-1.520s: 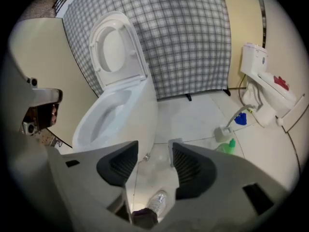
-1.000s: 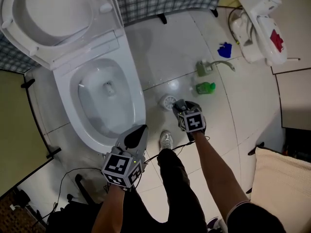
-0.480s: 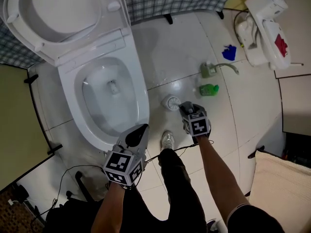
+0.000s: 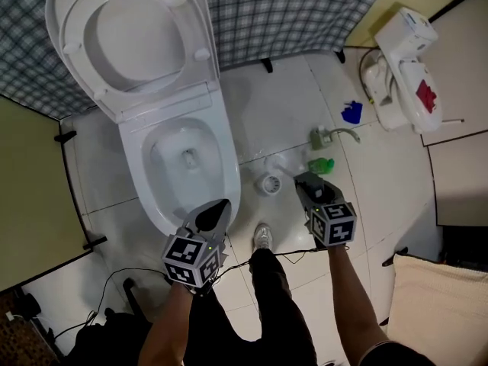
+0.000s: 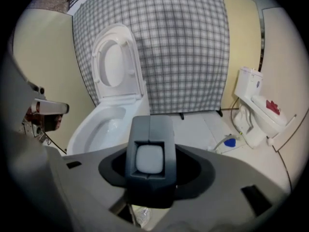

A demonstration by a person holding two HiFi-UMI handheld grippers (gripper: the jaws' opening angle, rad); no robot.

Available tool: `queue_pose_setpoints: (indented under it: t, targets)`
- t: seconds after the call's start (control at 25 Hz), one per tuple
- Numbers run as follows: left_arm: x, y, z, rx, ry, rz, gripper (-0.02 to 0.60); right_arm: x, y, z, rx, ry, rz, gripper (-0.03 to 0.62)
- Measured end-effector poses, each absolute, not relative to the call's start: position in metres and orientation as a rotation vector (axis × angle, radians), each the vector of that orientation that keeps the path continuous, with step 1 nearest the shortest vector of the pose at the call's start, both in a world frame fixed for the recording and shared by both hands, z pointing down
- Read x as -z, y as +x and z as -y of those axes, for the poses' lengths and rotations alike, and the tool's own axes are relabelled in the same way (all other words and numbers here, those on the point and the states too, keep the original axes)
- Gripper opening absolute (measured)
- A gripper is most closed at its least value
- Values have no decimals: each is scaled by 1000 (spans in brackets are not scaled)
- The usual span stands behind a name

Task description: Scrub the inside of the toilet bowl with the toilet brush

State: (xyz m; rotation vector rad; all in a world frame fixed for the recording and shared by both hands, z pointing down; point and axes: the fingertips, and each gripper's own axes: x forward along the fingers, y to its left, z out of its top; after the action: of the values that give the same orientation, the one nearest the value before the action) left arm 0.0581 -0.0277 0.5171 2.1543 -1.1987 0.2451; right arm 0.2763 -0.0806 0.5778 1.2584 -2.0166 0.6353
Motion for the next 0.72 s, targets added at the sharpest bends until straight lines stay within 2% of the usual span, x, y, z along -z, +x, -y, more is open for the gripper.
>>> queue_pose_setpoints:
  t: [0.4, 0.56, 0.72]
  targets:
    - [-435, -7, 44, -189, 2142, 1382, 10, -398, 208, 109, -494, 1364, 2373, 212]
    - [-435, -35, 42, -198, 2102, 1436, 10, -375, 167, 108, -518, 1296, 2486, 213]
    - [-449, -62, 33, -202, 2023, 1489, 9, -389, 119, 102, -566, 1152, 2532, 213]
